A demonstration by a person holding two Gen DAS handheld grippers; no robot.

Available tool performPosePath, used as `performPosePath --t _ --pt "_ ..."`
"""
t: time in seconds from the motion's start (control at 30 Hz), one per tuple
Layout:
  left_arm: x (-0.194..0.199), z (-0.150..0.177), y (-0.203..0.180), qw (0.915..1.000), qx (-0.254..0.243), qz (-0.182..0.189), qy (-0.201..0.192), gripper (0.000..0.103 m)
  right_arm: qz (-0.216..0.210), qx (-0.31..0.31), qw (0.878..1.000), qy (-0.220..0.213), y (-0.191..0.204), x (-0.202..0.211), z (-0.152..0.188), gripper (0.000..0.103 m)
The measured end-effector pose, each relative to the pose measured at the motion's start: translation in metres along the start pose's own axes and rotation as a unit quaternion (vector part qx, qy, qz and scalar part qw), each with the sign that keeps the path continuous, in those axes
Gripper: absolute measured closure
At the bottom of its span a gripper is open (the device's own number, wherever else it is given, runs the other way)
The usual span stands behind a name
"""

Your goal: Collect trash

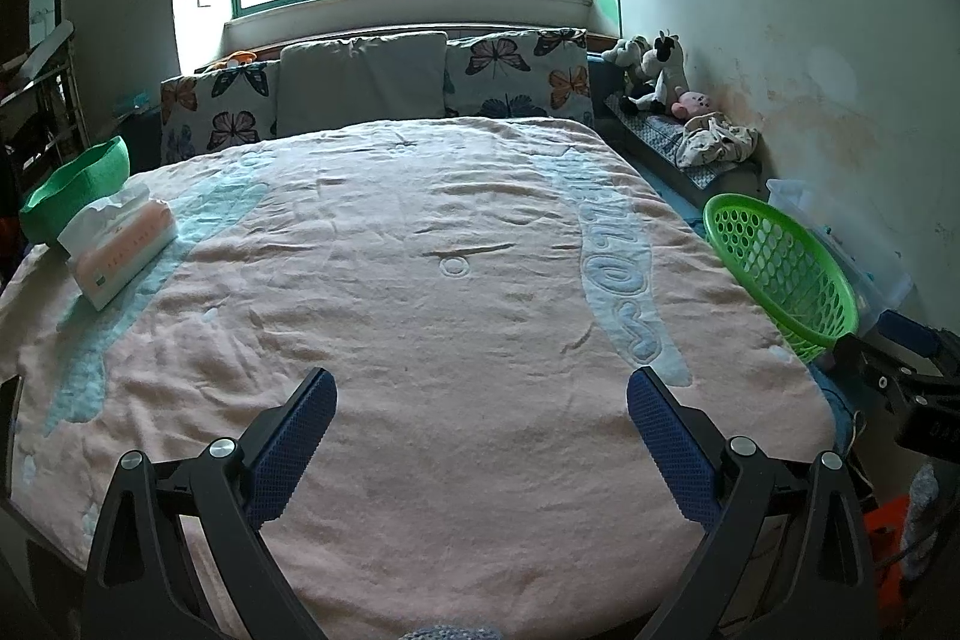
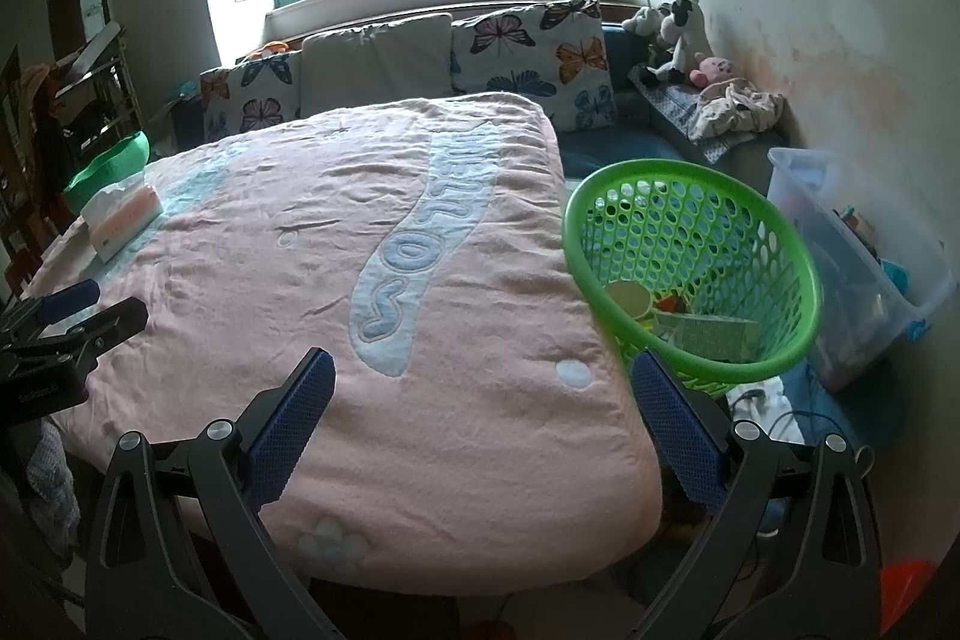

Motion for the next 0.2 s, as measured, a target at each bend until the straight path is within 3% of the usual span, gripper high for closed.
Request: performPosePath --t 0.2 --pt "-0.0011 0.0000 0.0023 1.0000 0.003 -0.003 0.001 0.009 0.000 -0.004 1.000 -0.002 -0.0017 0.0001 0.0018 0.005"
Point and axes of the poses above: each gripper's, at about its wrist camera, not at the fingertips, and x roughly against the way its jaws point, y to its left, z to its underside, the point moved 6 cm from there along -x, roughly the way its jaws point, and after that the axes turned 10 degrees about -z, right-handed, at the moved point
